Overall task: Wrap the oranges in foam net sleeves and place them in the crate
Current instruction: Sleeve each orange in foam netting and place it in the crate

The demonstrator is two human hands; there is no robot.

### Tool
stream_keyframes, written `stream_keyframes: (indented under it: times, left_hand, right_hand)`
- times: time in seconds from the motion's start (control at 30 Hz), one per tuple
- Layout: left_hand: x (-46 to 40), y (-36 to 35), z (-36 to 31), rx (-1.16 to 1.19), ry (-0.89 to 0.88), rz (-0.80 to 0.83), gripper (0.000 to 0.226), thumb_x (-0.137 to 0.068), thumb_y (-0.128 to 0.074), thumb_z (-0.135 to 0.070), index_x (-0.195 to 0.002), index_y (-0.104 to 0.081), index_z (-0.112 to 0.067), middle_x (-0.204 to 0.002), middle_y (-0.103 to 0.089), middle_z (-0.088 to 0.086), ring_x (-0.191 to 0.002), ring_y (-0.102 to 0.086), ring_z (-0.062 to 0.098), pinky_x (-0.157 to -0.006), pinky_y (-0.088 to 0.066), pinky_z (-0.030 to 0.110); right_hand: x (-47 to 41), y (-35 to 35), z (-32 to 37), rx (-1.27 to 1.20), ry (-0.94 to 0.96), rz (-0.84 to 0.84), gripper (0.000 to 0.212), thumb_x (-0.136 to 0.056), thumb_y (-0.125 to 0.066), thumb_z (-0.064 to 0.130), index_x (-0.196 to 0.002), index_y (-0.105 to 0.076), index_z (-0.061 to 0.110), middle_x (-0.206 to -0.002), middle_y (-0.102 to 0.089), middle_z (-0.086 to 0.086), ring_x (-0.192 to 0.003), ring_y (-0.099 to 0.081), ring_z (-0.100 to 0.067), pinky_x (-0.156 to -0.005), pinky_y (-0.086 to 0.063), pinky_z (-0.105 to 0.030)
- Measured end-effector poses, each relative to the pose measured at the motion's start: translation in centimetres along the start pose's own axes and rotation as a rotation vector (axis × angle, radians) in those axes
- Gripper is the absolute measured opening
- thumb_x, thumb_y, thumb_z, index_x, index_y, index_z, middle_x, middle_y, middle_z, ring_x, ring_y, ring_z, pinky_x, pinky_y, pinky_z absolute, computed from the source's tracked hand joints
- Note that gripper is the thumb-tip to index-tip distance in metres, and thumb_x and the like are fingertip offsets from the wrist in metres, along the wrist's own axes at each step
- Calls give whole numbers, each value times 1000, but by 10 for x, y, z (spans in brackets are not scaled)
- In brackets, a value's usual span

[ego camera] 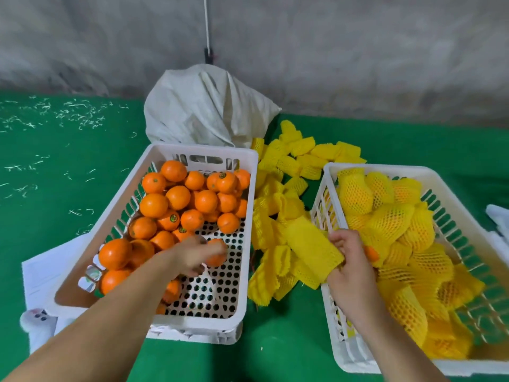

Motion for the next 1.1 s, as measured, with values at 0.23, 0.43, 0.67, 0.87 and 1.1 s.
stream_keyframes:
  times: [0.23,0.43,0.67,0.87,1.1]
  left_hand:
    - [55,-36,-80,696,-650,-234,56,-76,-73,-59,-122,-62,-28,-112,-73,0,-96,-75,17,-71,-63,28]
    - [52,-109,-87,401,-666,212,39,-94,-79,-20,-130,-65,-13,-152,-47,-6,-115,-69,29,-84,-64,38]
    - [51,-109,-88,368,-674,401,37,-96,-75,-12,-132,-67,-16,-165,-32,-8,-127,-65,23,-86,-62,32]
    - [49,-110,-84,288,-711,414,41,-89,-81,-20,-129,-72,-20,-159,-35,-17,-126,-64,26,-92,-62,44]
    - [37,-113,-83,382,-716,65,53,-83,-83,-40,-133,-68,-29,-122,-74,-6,-102,-74,18,-95,-61,42]
  right_hand:
    - [-21,14,-4,16,-134,-137,46,-92,-70,5,-102,-40,38,-70,-57,6,-45,-54,-2,-32,-28,-17]
    - [-14,1,11,469,96,99,48,-77,-81,29,-96,-37,31,-76,-56,7,-66,-55,-18,-60,-41,-30]
    - [-20,-1,8,530,132,205,36,-73,-78,36,-84,-45,30,-69,-52,12,-67,-51,-19,-77,-40,-38]
    - [-27,0,-1,410,134,86,46,-92,-71,24,-64,-35,27,-50,-36,10,-51,-44,-27,-58,-33,-34]
    - [-29,1,-12,61,-21,-8,23,-96,-66,21,-109,-55,37,-67,-58,6,-58,-55,-14,-54,-50,-47]
Point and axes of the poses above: each hand's wrist, its own x-axis away from the middle knuckle, its own y-axis out of the back of the hand, z = x × y, the point moved 3 cm from there along -x, towards the middle knuckle
